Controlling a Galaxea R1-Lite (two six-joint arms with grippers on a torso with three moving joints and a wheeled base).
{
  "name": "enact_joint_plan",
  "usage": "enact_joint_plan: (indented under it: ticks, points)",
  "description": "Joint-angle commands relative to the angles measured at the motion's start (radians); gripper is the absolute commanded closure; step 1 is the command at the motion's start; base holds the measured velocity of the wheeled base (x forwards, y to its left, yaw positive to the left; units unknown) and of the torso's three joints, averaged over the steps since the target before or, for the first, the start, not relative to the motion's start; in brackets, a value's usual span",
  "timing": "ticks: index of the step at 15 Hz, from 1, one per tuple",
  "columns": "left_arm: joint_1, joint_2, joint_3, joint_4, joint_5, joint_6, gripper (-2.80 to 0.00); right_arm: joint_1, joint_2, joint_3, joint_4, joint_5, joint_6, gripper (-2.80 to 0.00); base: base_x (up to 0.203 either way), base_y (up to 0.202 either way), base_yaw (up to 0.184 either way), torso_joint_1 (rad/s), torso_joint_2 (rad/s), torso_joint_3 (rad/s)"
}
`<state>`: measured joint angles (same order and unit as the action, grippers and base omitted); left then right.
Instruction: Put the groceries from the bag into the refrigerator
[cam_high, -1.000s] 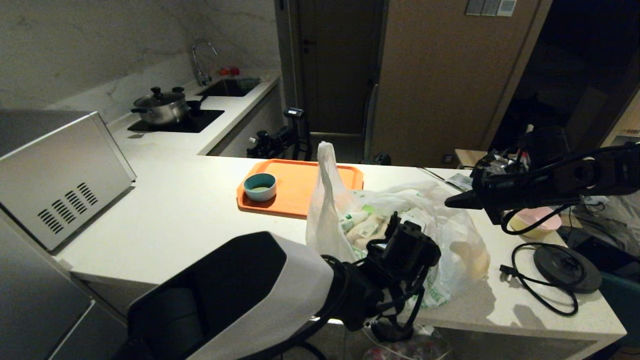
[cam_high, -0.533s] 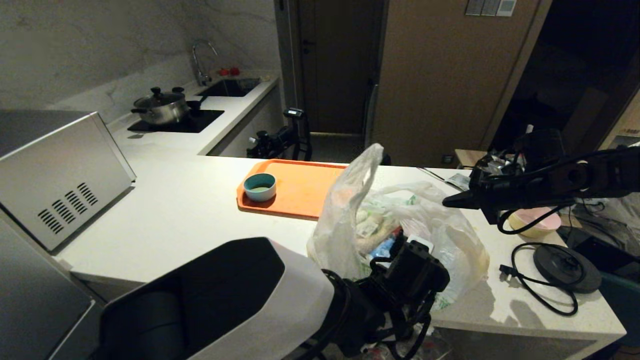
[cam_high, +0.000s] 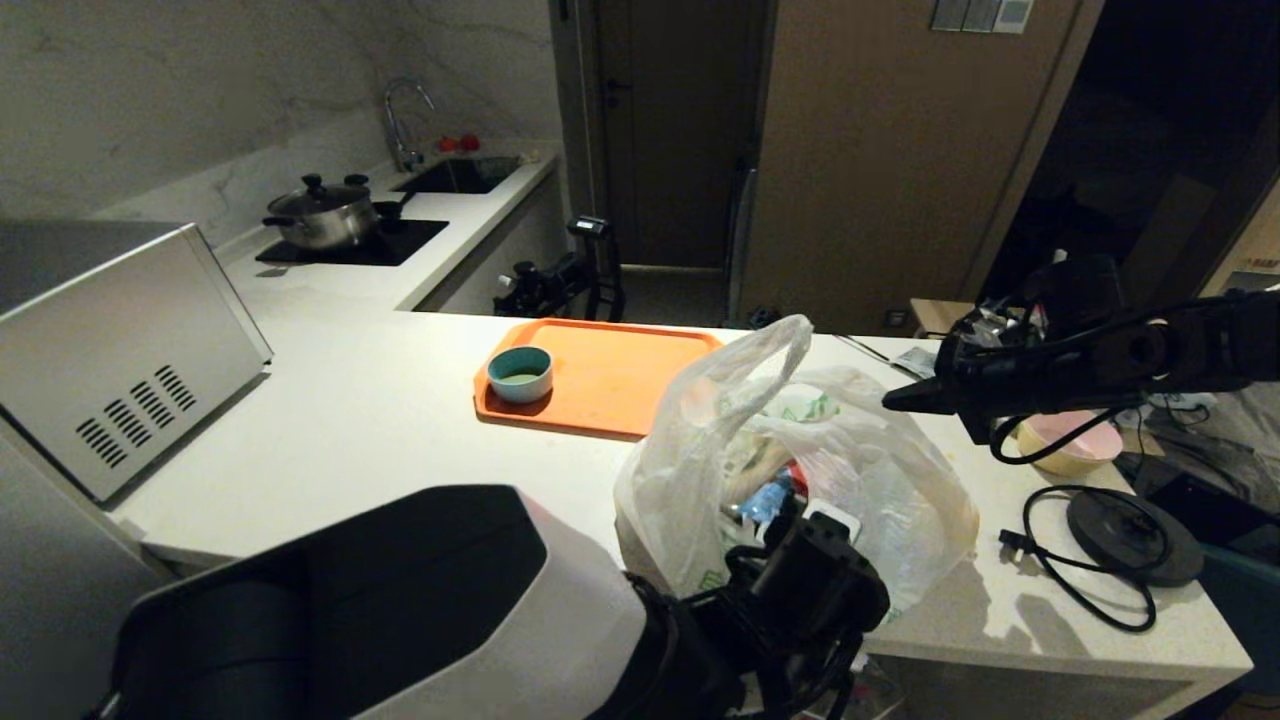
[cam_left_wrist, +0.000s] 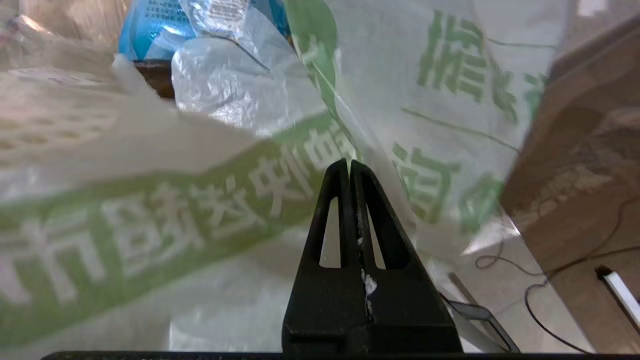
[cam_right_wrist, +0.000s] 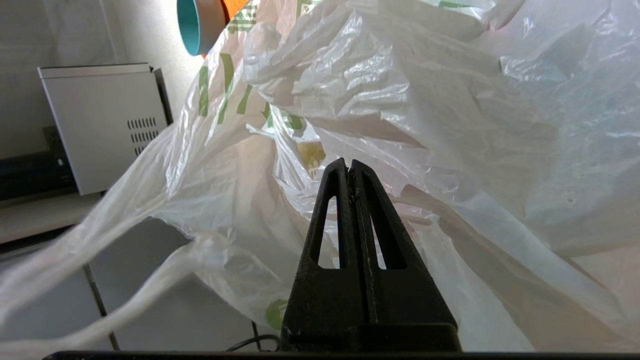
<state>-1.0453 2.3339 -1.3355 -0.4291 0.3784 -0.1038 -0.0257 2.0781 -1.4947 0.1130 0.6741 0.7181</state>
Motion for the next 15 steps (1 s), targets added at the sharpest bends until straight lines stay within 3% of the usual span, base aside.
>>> enact_joint_plan:
  ticks: [1, 6, 11, 15]
  points:
    - [-0.001, -0.029, 0.003, -0.016, -0.003, -0.012, 0.00, 0.001, 0.004, -0.007, 0.001, 0.005, 0.006, 0.00, 0.000, 0.000, 0.000, 0.000, 0.00, 0.000]
    - [0.000, 0.085, -0.242, -0.062, 0.010, -0.016, 0.00, 0.000, -0.014, -0.010, 0.004, 0.004, 0.006, 0.00, 0.000, 0.000, 0.000, 0.000, 0.00, 0.000]
    - [0.008, 0.261, -0.554, -0.008, 0.058, -0.012, 0.00, -0.016, -0.024, -0.009, 0.004, 0.004, 0.004, 0.00, 0.000, 0.000, 0.000, 0.000, 0.00, 0.000]
    - [0.036, 0.279, -0.596, 0.015, 0.117, -0.009, 0.00, -0.022, -0.021, -0.009, 0.004, 0.004, 0.003, 0.00, 0.000, 0.000, 0.000, 0.000, 0.00, 0.000]
